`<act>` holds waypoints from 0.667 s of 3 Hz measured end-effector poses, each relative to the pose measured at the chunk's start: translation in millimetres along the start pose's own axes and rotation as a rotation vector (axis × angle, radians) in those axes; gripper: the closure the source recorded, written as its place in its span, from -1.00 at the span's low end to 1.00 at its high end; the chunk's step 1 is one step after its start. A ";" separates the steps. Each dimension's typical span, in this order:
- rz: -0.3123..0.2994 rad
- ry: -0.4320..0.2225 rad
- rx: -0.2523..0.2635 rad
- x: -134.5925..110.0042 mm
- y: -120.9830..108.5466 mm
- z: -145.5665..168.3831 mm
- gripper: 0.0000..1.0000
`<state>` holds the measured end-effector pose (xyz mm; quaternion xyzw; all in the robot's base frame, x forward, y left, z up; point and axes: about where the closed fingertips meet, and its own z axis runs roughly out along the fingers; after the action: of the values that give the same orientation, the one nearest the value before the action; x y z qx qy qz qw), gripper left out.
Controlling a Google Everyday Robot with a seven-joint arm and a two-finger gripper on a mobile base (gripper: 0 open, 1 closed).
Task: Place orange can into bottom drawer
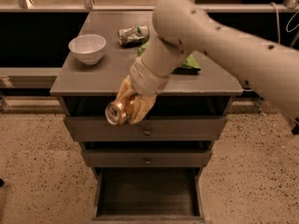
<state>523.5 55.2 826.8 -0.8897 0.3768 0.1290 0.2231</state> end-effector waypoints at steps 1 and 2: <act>0.296 -0.280 0.023 36.5 68.1 94.6 1.00; 0.578 -0.454 0.143 83.8 123.5 106.4 1.00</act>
Offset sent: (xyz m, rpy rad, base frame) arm -0.0290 -0.2959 -0.2081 0.7257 0.6643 -0.9967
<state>484.3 -19.8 664.2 -0.6775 0.5615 0.3538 0.3171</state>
